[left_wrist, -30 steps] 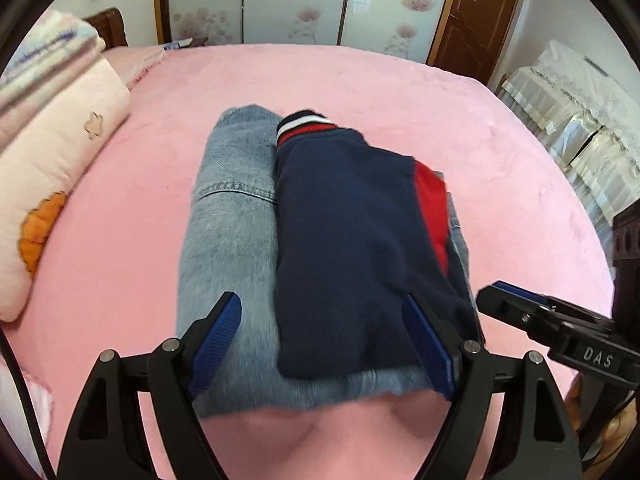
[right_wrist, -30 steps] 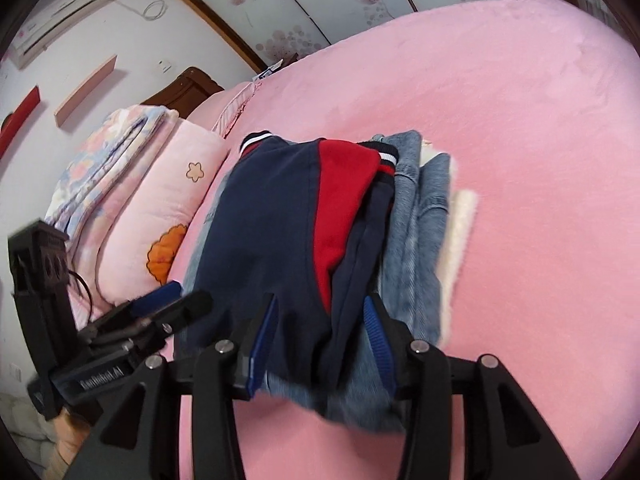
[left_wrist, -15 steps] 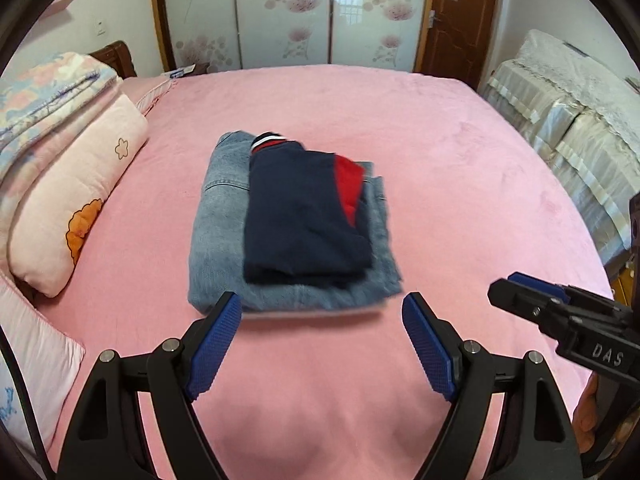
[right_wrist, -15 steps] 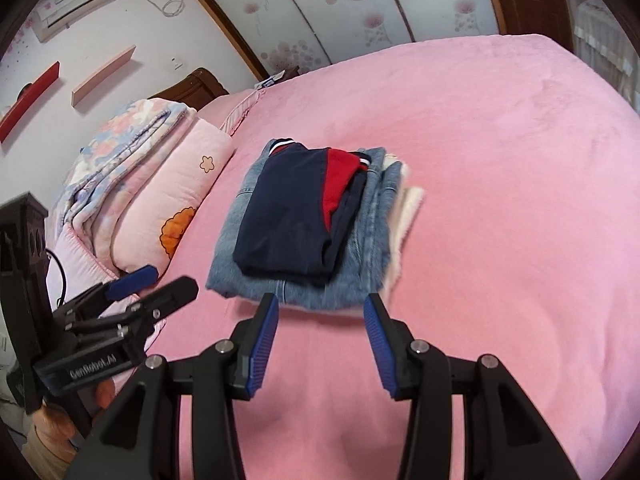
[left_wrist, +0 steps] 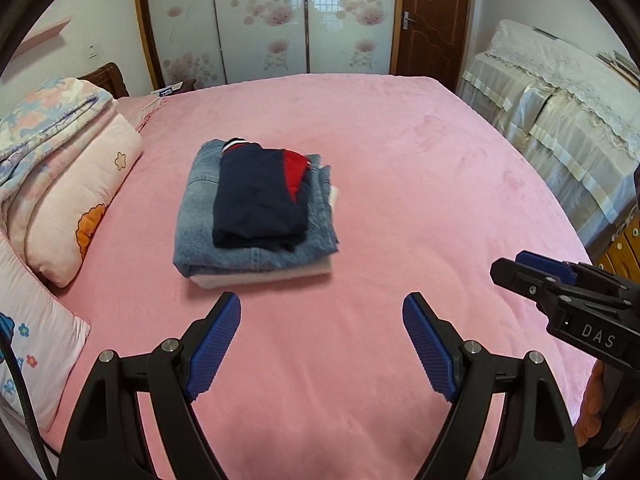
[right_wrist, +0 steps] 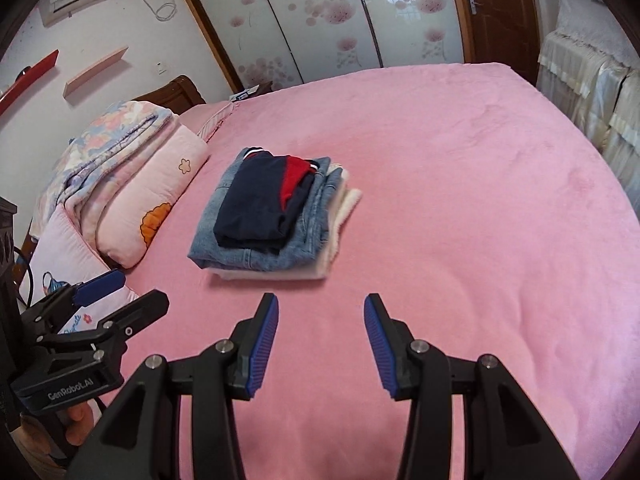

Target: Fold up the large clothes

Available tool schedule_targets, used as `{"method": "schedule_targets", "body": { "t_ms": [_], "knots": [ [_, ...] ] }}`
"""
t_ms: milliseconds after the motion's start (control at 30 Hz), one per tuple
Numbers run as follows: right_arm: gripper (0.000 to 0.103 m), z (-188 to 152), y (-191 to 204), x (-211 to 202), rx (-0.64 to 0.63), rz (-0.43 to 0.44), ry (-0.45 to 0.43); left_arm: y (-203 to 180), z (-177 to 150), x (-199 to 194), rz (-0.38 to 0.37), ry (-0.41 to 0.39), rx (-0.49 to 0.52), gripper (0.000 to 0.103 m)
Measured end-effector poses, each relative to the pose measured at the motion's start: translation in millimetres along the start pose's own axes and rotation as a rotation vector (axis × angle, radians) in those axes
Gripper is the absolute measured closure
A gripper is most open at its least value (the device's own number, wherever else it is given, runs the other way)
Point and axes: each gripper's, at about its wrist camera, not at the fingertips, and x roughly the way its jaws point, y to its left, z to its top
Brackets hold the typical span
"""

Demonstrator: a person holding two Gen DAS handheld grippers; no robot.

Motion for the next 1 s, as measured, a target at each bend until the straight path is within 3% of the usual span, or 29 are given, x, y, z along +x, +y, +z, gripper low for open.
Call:
{"method": "schedule_targets", "body": {
  "t_ms": [167,300,533,867,1000],
  "knots": [
    [0.057,-22,-7,-30,-0.007,-0.027,-0.016,-20,-26,-27,-0.017,-0.020,-0.018,0.021],
    [0.050,-50,-10,-58,-0.024,-0.061,-0.039,-36,-52,-52,0.048,-0.064,-0.035,0.021],
    [0.049,-95,-16,-95,-0.024,-0.090,-0.063,-66,-94,-88,0.120,-0.123,-0.025,0.020],
    [0.048,-135,-32,-128,0.045,-0.122,-0.130,-85,-136,-103,0.062,-0.093,-0.080,0.020],
    [0.048,-152,-29,-132,0.035,-0.124,-0.134,-89,-154,-107,0.075,-0.097,-0.090,0.020]
  ]
}}
